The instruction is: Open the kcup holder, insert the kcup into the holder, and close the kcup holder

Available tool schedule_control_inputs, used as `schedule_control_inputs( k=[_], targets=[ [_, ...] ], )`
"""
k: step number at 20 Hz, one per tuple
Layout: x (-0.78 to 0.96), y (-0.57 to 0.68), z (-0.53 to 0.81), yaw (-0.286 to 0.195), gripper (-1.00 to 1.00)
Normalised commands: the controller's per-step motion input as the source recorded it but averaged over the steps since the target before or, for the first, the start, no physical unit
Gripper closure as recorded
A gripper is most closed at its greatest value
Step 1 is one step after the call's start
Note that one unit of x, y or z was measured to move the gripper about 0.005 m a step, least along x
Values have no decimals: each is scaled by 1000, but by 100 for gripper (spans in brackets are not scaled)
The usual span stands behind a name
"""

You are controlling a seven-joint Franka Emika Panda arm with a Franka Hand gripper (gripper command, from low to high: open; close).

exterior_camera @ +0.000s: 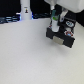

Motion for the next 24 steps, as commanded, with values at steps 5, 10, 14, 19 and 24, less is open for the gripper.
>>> schedule_control_inputs(
  k=[5,10,14,19,24],
  targets=[
    [-276,518,-4,84,100],
    [-335,481,-29,93,100],
    [-321,452,-43,108,100],
    [-270,270,-124,131,100],
    [-114,36,-252,87,100]
  ],
)
